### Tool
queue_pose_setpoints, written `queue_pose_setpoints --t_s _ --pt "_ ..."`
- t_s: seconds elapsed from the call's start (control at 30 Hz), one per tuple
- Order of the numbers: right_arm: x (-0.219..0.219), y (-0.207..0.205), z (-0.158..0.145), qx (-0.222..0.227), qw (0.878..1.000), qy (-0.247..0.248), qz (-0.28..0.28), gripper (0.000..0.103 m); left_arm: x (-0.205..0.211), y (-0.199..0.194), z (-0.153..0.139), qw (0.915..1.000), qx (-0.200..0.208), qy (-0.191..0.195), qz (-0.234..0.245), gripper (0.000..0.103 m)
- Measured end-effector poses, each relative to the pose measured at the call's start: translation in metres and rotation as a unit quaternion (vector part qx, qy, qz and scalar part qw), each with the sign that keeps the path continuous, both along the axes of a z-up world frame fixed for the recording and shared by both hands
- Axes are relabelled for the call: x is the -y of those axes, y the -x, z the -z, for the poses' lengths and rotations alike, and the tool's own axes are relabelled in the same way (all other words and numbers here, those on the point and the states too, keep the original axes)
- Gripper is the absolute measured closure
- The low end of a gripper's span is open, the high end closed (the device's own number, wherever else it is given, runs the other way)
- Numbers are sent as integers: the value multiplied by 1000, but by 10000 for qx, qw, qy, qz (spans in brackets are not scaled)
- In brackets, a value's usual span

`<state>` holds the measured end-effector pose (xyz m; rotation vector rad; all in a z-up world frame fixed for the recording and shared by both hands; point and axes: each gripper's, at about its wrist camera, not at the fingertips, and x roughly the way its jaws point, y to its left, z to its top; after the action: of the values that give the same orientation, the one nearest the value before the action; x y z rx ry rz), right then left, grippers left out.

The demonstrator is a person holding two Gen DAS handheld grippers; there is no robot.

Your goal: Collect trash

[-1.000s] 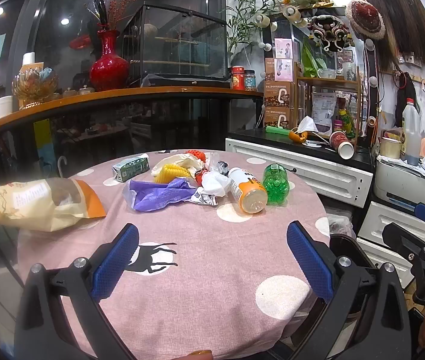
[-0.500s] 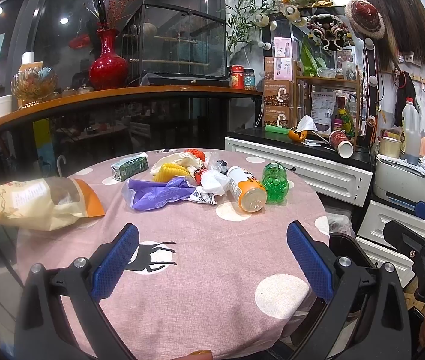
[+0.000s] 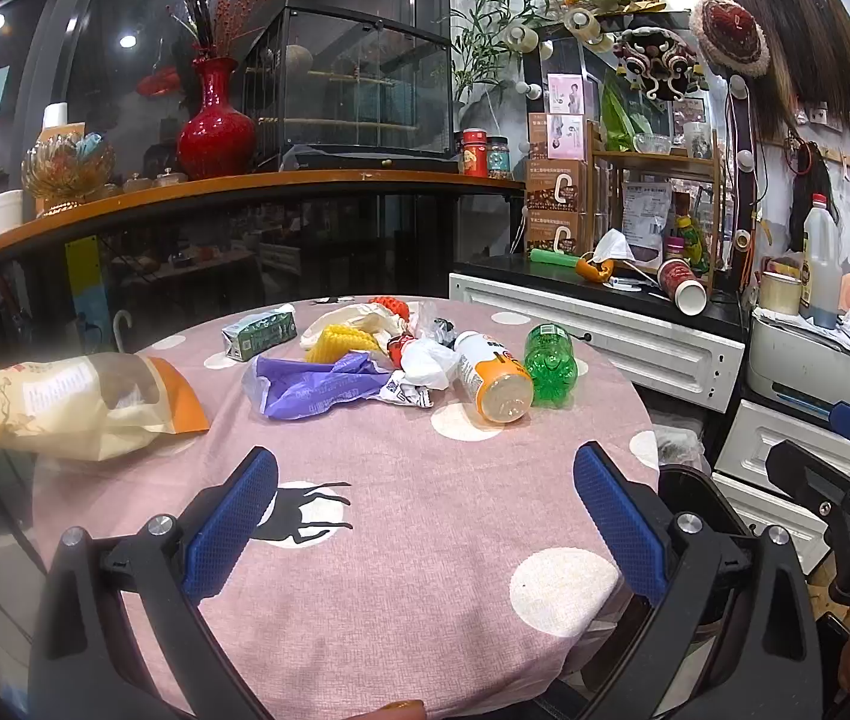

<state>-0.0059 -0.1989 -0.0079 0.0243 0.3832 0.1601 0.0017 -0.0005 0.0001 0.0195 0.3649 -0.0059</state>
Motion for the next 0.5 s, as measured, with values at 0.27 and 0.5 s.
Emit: queue_pose_setpoints --t_s 0.27,0.5 --pt "0 0 0 -1 10000 0 -3 5 2 0 3 10000 -5 -2 5 5" --pt "0 0 1 -5 10000 -1 0 5 2 0 5 10000 -10 -7 10 5"
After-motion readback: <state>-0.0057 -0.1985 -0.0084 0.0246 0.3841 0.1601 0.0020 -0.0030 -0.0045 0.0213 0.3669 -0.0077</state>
